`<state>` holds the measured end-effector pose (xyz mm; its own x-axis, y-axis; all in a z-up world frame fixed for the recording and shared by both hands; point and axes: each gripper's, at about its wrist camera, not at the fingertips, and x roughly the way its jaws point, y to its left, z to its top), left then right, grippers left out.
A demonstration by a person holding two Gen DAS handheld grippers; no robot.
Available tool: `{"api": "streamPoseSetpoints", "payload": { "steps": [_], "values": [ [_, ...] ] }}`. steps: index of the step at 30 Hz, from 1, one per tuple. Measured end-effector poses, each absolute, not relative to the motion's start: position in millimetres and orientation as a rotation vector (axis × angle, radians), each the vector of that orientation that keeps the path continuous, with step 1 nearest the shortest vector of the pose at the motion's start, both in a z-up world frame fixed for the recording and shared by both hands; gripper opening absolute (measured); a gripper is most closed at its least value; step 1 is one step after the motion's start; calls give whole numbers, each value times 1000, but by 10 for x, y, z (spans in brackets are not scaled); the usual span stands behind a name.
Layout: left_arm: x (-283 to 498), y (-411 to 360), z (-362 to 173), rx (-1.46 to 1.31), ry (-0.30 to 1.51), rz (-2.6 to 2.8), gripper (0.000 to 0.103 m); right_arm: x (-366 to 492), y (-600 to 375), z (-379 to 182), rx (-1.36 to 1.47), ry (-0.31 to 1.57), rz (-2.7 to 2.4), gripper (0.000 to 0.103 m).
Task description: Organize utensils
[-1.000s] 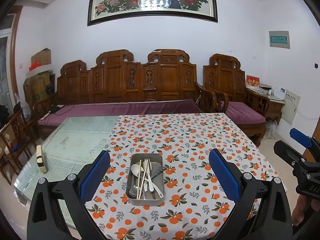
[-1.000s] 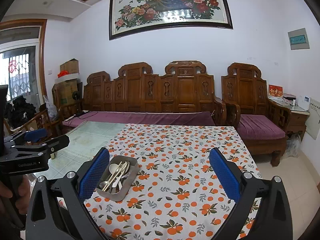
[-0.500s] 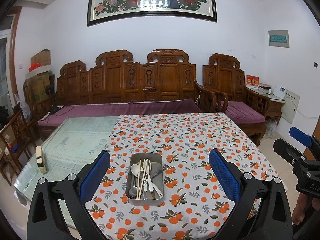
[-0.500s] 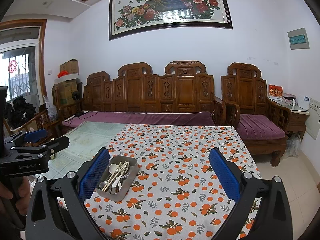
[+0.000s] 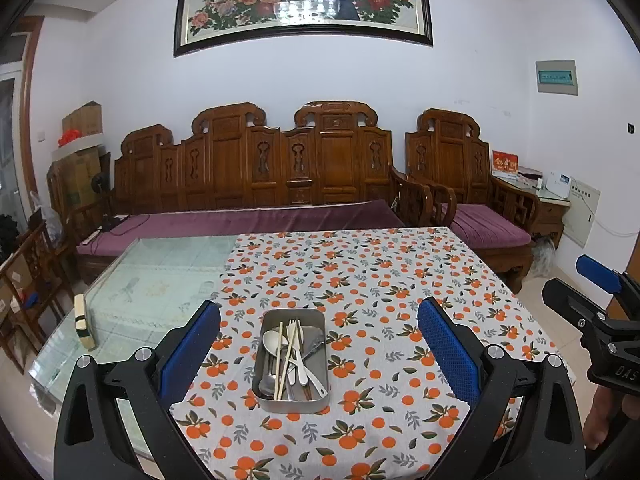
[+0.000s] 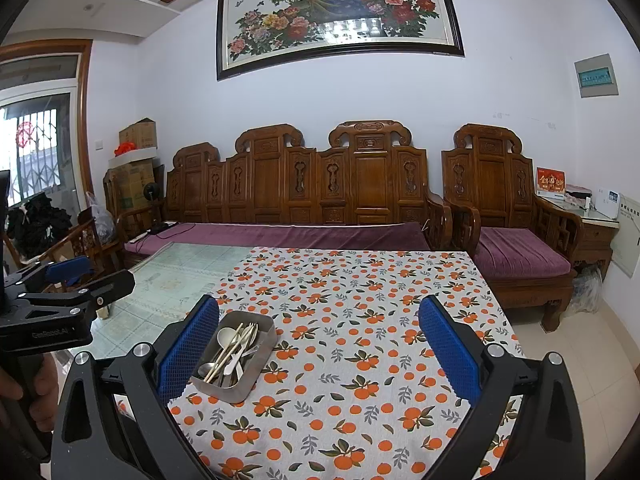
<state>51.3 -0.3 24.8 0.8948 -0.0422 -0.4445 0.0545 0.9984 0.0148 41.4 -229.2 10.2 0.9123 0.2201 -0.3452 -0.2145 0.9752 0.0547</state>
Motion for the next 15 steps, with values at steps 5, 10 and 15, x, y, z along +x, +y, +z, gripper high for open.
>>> {"api": "streamPoseSetpoints", "payload": {
  "steps": [5,10,15],
  "values": [
    [513,7,263,28,459,-51,95,415,-2288,103,16,357,224,100],
    [512,6,261,28,459,-50,95,413,-2291,104,15,357,224,100],
    [508,-1,257,28,459,-50,95,415,-2292,103,16,357,224,100]
  ]
}}
